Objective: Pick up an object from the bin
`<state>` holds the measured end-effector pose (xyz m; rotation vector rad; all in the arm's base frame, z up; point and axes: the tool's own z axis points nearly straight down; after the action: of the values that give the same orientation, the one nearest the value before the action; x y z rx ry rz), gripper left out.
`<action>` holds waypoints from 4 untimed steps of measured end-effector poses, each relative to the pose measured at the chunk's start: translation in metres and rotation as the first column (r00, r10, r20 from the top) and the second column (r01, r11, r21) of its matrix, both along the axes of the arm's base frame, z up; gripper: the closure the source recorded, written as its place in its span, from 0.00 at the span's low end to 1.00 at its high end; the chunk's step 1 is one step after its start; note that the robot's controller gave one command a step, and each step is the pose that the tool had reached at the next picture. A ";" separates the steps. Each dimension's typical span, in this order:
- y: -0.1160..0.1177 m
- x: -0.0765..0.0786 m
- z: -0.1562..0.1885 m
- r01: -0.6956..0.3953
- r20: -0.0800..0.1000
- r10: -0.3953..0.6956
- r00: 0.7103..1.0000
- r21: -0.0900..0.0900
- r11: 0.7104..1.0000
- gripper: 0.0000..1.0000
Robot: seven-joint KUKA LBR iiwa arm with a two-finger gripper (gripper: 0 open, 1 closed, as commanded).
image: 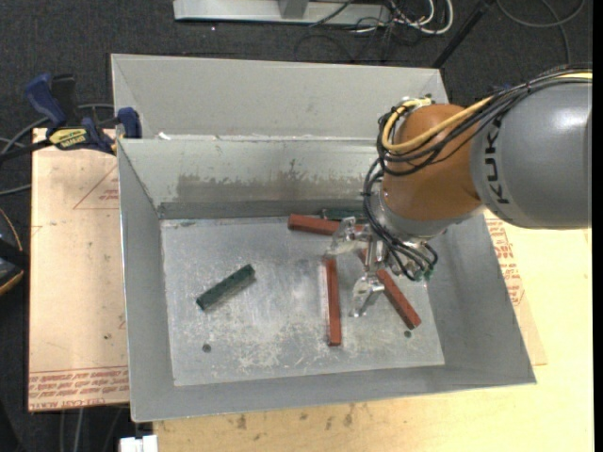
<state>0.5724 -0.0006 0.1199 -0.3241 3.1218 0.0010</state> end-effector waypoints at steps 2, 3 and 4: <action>-0.007 0.003 0.015 -0.112 -0.008 0.112 0.994 0.001 0.994 0.00; 0.035 0.031 -0.036 -0.374 -0.005 0.374 0.928 -0.006 0.928 1.00; 0.036 0.031 -0.036 -0.373 -0.003 0.373 0.928 -0.006 0.928 1.00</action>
Offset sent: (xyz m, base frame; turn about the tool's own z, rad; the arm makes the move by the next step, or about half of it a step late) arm 0.0001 -0.0124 0.0493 -0.1875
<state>0.6035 0.0350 0.0836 -0.9124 3.0059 -0.0076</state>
